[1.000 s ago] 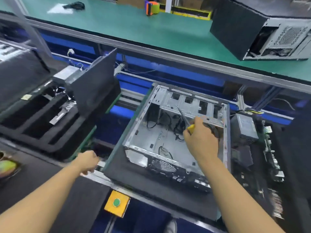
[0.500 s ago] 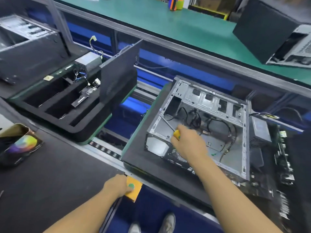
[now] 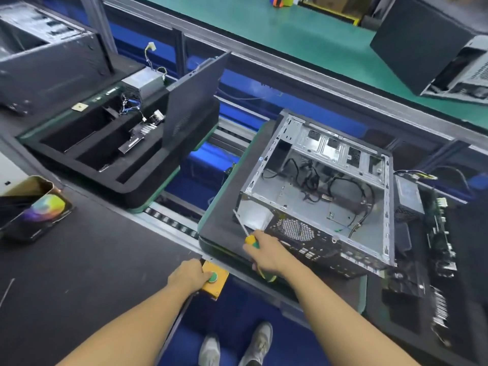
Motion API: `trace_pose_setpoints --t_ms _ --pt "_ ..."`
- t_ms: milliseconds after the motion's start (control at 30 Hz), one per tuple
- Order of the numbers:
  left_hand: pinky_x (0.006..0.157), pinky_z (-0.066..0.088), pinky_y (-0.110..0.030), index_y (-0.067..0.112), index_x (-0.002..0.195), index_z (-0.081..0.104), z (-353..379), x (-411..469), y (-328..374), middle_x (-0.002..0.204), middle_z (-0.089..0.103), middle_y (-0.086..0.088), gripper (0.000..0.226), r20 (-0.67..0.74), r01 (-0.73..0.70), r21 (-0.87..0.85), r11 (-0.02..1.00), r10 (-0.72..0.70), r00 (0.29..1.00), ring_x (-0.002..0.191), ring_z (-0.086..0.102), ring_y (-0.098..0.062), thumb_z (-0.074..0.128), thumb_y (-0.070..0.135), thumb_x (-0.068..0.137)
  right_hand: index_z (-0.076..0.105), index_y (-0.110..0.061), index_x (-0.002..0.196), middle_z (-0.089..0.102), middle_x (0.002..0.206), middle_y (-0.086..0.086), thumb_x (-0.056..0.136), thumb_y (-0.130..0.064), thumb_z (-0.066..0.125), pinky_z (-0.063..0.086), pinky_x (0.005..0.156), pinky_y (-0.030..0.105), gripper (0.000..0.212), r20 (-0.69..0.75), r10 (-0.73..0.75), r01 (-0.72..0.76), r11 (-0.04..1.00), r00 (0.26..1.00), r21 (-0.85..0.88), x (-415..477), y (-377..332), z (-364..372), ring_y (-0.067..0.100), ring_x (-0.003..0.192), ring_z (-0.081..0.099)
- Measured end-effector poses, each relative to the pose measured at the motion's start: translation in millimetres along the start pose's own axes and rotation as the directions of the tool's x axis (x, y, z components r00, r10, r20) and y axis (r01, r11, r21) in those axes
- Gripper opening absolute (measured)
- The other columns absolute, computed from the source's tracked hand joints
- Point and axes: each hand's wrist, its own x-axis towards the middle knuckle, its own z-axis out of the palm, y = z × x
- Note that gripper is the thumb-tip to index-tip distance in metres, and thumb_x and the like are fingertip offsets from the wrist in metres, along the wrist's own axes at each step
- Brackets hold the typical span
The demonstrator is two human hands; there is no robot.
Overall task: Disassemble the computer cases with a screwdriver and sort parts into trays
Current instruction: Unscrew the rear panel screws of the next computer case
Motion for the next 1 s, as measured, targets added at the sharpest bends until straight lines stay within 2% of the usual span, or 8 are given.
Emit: trace_pose_setpoints --t_ms 167,300,533,667,767,867,900,1000 --pt "0.080 0.053 -0.035 0.013 0.108 0.058 5.5 -7.8 3.2 0.112 0.065 -0.008 0.044 -0.065 0.057 -0.069 0.996 -0.062 0.996 0.100 0.064 -0.027 0.067 0.049 0.085 0.051 -0.023 0.093 0.070 0.076 -0.001 0.093 -0.029 0.053 0.054 0.066 0.031 0.006 -0.033 0.050 -0.050 0.999 0.998 0.022 -2.5 31.4 30.3 0.010 0.053 0.064" --pt "0.077 0.049 -0.034 0.010 0.118 0.050 9.0 -6.5 4.6 0.120 0.059 -0.010 0.055 -0.076 0.096 -0.129 0.987 -0.106 0.991 0.106 0.062 -0.028 0.071 0.047 0.084 0.051 -0.016 0.098 0.069 0.075 -0.001 0.096 -0.027 0.052 0.053 0.064 0.029 0.011 -0.049 0.102 -0.098 0.993 0.994 0.072 -9.7 49.2 49.1 0.009 0.050 0.061" --pt "0.080 0.054 -0.037 0.010 0.112 0.050 13.7 0.6 9.5 0.115 0.062 -0.009 0.053 -0.088 0.137 -0.154 0.978 -0.152 0.984 0.101 0.063 -0.027 0.078 0.044 0.081 0.051 -0.023 0.104 0.066 0.077 -0.002 0.098 -0.028 0.050 0.052 0.060 0.027 0.009 -0.010 0.154 -0.151 0.980 0.988 0.129 -21.0 69.0 66.4 0.009 0.054 0.059" --pt "0.064 0.048 -0.031 0.009 0.114 0.044 9.4 -2.3 5.8 0.116 0.059 -0.008 0.057 -0.070 0.099 -0.102 0.990 -0.106 0.992 0.082 0.061 -0.022 0.073 0.047 0.084 0.052 -0.025 0.098 0.067 0.077 -0.001 0.094 -0.029 0.050 0.050 0.057 0.029 0.007 0.008 0.151 -0.151 0.984 0.989 0.095 -26.3 79.0 66.4 0.011 0.055 0.058" --pt "0.053 0.043 -0.027 0.008 0.119 0.042 3.4 -5.6 -4.5 0.101 0.058 -0.003 0.061 -0.050 0.045 -0.115 0.992 -0.051 0.997 0.065 0.056 -0.013 0.064 0.055 0.086 0.052 -0.024 0.097 0.066 0.076 0.000 0.092 -0.030 0.050 0.048 0.053 0.031 0.008 0.039 0.137 -0.140 0.986 0.990 0.086 -33.4 85.9 63.4 0.014 0.054 0.056" --pt "0.075 0.053 -0.034 0.010 0.106 0.056 -2.2 -11.3 -12.2 0.096 0.068 -0.006 0.046 -0.043 0.003 -0.023 1.000 -0.004 0.999 0.082 0.064 -0.021 0.052 0.053 0.090 0.052 -0.027 0.093 0.064 0.075 0.001 0.091 -0.032 0.051 0.046 0.055 0.031 0.005 0.075 0.115 -0.122 0.989 0.990 0.083 -40.5 95.2 58.0 0.017 0.055 0.056" --pt "0.074 0.054 -0.032 0.011 0.099 0.058 -3.5 -14.2 -13.6 0.092 0.070 -0.006 0.038 0.005 -0.022 0.034 0.999 0.021 1.000 0.079 0.065 -0.020 0.051 0.048 0.090 0.051 -0.028 0.092 0.062 0.074 0.001 0.090 -0.032 0.051 0.046 0.055 0.030 0.004 0.088 0.113 -0.120 0.989 0.990 0.083 -42.9 97.7 56.0 0.015 0.054 0.056" --pt "0.049 0.045 -0.022 0.015 0.078 0.053 -3.8 -27.6 -12.1 0.070 0.065 -0.004 0.023 0.215 -0.048 0.145 0.988 0.016 0.977 0.056 0.061 -0.020 0.048 0.035 0.088 0.052 -0.023 0.088 0.056 0.062 -0.002 0.086 -0.032 0.052 0.041 0.047 0.025 0.009 0.094 0.114 -0.124 0.986 0.989 0.109 -51.9 104.5 46.3 0.015 0.047 0.051"
